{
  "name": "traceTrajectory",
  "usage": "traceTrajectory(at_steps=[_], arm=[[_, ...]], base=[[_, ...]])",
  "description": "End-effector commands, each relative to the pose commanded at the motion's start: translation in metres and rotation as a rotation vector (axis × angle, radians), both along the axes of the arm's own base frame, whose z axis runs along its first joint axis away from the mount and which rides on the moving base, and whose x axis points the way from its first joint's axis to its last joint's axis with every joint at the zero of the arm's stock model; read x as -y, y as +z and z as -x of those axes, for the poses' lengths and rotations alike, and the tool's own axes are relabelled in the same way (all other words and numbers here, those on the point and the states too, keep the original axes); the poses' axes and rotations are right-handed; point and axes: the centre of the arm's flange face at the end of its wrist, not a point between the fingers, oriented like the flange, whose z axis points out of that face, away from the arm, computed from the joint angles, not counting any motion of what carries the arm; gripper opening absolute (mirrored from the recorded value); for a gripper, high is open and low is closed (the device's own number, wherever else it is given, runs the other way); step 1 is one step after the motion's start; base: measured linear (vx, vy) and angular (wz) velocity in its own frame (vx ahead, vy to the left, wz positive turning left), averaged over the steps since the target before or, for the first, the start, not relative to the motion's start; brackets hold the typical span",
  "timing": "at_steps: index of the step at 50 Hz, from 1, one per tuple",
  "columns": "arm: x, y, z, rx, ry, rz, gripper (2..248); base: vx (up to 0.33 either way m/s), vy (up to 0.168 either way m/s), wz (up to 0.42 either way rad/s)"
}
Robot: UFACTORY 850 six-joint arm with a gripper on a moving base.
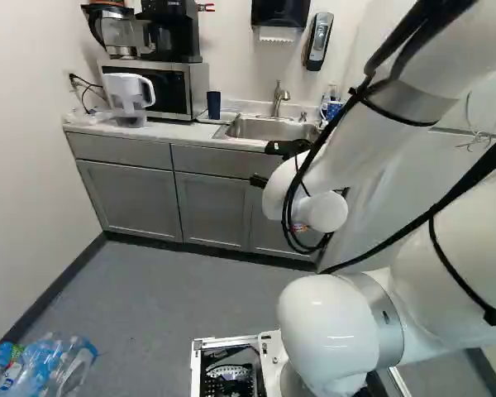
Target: Rinse the cup and place it in the tray
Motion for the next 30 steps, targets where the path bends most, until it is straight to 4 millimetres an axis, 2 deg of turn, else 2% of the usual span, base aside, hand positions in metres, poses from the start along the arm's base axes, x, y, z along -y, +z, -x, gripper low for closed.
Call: traceTrajectory(at_steps=[30], arm=[[-0.003, -0.011, 0.015, 0.019, 0.011, 0.001, 247]], base=[[0.000, 0.000, 0.000]])
